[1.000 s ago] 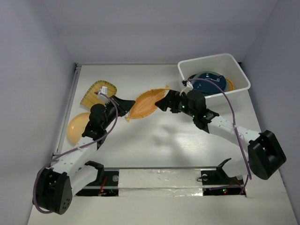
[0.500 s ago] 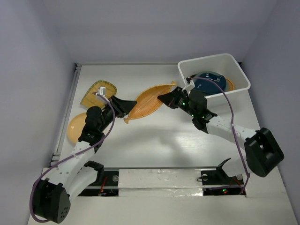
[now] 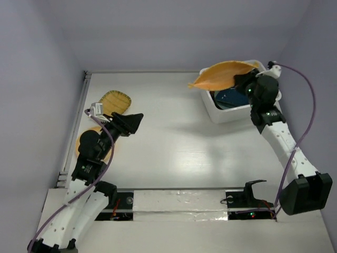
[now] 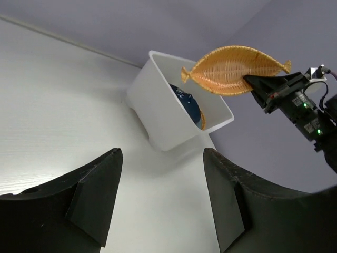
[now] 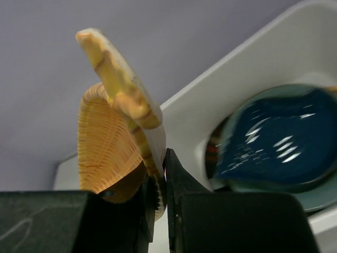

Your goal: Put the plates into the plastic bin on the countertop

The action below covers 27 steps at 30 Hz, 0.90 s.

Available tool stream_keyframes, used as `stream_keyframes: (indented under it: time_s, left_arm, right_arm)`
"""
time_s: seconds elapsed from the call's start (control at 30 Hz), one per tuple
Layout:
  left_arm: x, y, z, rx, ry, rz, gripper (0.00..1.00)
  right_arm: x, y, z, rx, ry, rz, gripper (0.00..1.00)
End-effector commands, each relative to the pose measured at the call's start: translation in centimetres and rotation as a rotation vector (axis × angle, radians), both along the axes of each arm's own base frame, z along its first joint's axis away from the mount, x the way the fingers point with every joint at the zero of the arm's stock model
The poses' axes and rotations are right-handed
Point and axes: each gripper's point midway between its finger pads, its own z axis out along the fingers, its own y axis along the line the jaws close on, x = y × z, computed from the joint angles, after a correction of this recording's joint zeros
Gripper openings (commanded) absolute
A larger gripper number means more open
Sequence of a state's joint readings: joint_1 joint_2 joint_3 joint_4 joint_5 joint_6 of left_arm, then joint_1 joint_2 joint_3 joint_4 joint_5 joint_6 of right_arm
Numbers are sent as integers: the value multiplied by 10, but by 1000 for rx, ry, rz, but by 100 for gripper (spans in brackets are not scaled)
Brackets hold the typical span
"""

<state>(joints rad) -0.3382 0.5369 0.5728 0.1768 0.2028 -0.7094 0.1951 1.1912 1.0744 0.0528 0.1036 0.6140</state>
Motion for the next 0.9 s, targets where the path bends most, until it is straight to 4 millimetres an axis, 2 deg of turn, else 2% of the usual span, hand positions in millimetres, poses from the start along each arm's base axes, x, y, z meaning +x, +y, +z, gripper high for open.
stream_keyframes:
  time_s: [0.0,0.03,0.07,0.13,0.17,0.2,0.27,0.3,0.4,0.43,0.5,0.53,0.63,0.7,0.73,0.8,0.87]
  left_arm:
    - [-17,13,29,55,-83,31,60]
    - [-20,15,31,69,-96,34,60]
    - [-23,16,31,83,-91,36,60]
    - [-32,20,45,108,-142,37,61]
    - [-34,21,39,136,-118,36,61]
    - [-39,24,46,148,-136,40,61]
    - [-41,29,41,210,-130,53,62]
    - [-43,33,44,226,-140,68,62]
    - [-44,41,33,291,-132,100,62]
    - [-44,43,29,302,-127,109,62]
    - [-45,46,24,318,-131,120,63]
    - [-43,46,16,328,-123,120,63]
    - [-44,46,10,333,-125,117,64]
    - [-47,44,14,336,-147,106,64]
    - [-46,46,14,336,-145,115,64]
    - [-49,43,14,331,-146,101,64]
    - [-49,44,14,330,-146,104,64]
  right_arm:
    - [15,-54,-11,-86,97,-146,0]
    - [20,-62,-7,-89,98,-163,0]
    - [29,-70,-23,-95,150,-179,0]
    - [38,-90,-26,-105,184,-224,0]
    - [44,-97,-31,-110,206,-244,0]
    - [54,-107,-49,-116,255,-255,0]
    - [64,-107,-59,-130,313,-229,0]
    - [72,-112,-80,-133,366,-230,0]
    - [80,-116,-100,-140,425,-228,0]
    - [84,-117,-114,-143,454,-231,0]
    - [87,-122,-126,-143,487,-237,0]
    - [89,-123,-139,-146,522,-239,0]
    - [84,-135,-154,-156,562,-282,0]
    - [79,-150,-153,-120,554,-314,0]
    - [71,-153,-164,-104,567,-314,0]
    - [66,-165,-145,-50,482,-330,0]
    - [61,-169,-147,-22,455,-329,0]
